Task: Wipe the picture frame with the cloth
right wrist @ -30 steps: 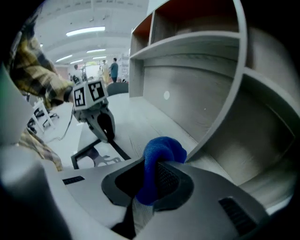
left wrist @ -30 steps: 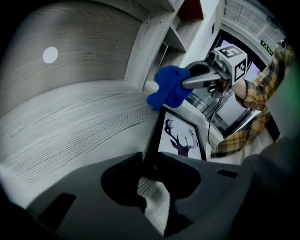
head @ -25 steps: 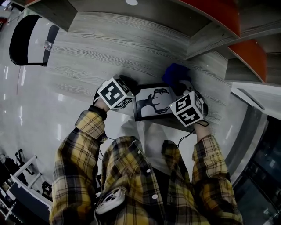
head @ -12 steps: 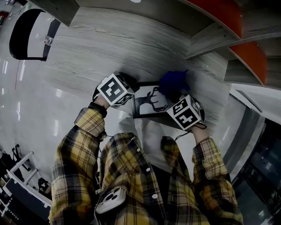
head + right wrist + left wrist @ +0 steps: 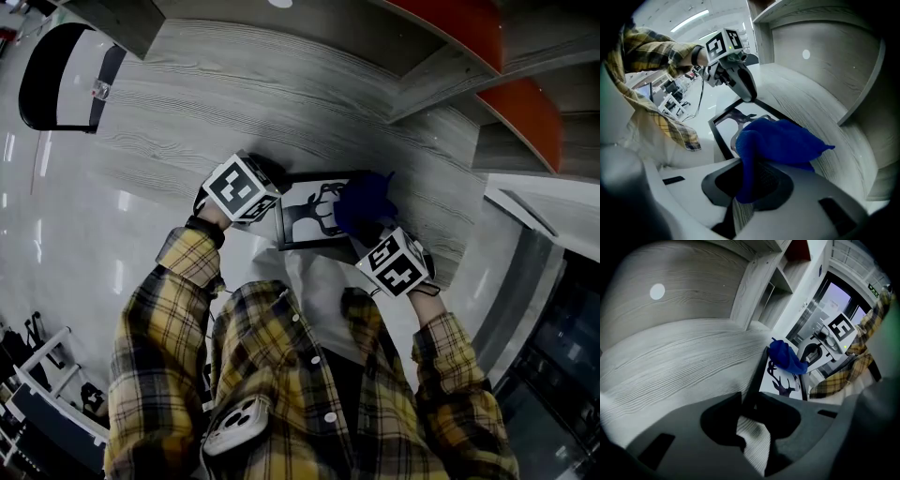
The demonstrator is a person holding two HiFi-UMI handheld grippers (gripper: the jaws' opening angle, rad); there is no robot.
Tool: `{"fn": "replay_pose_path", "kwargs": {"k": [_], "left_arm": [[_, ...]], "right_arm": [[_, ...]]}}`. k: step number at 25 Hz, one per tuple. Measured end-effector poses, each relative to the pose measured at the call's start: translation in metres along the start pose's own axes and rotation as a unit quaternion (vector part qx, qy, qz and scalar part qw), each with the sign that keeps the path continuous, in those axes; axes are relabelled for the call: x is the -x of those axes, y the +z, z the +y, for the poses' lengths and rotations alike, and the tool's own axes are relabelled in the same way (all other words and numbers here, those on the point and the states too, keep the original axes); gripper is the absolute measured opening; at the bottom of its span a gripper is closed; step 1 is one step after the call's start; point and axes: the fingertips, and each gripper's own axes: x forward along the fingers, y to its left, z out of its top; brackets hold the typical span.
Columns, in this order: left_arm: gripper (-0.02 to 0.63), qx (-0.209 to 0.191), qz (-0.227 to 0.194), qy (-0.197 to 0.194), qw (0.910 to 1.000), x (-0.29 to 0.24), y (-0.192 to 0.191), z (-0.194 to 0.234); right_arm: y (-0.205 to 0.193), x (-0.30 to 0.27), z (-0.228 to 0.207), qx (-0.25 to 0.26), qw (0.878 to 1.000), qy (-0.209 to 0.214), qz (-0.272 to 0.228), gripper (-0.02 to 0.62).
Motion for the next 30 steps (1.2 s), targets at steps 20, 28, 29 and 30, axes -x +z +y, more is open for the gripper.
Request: {"fn": "replay_pose_path", "kwargs": {"k": [20,28,29,30], "left_arm": [[0.103,0.003,-0.006,0.005,1.0,0.002,0.0,-0.001],[0.103,0.002,-0.009,0.002,1.0,0.002,0.001,0.0],[0.103,0.003,-0.01,0.002,0.9999,0.001,0.002,-0.001],[0.103,0.004,-0.01,0.001,0.9999,0.001,0.002,-0.001]], "right_arm": [[0.053,0.054,-0.022,-0.07,0.99,0.008,-0.123,0.052],[0.105,0.005,-0.065,-0.044,0.993,-0.037,-0.1,0.053],[0.103,-0.006,-0.065,-0.032,0.995,-0.045,-0.085,0.052],[0.103,-0.013,-0.066,-0.024,0.995,-0.052,-0.08,0.052]]}}
